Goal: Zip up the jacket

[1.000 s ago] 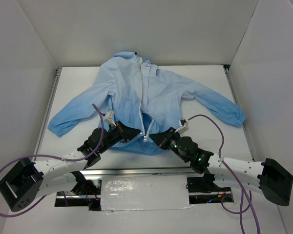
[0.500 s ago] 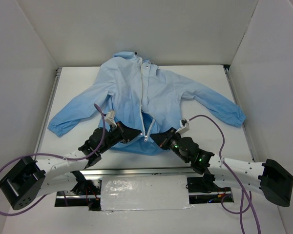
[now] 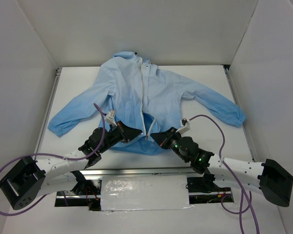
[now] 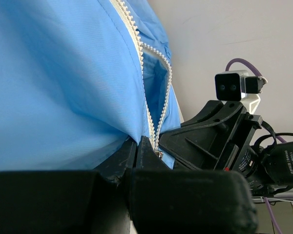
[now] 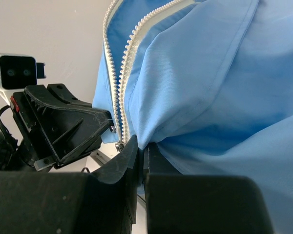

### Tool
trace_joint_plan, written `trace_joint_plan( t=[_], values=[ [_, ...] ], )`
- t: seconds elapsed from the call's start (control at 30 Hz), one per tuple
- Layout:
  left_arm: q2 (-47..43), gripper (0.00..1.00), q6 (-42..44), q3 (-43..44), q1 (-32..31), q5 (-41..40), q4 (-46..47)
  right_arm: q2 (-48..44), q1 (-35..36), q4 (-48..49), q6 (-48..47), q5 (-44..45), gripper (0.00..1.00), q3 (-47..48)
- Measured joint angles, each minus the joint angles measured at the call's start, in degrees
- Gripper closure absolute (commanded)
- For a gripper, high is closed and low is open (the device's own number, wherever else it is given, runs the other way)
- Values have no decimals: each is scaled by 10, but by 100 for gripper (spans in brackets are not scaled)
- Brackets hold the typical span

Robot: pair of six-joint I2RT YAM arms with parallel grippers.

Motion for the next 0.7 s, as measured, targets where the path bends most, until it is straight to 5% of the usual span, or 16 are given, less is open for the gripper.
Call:
trace_joint_plan(
  t=[0.7],
  values=[
    [1,100,-7,0,0,-10,-24,8,-6,2,-2,-14,100,2]
  ],
)
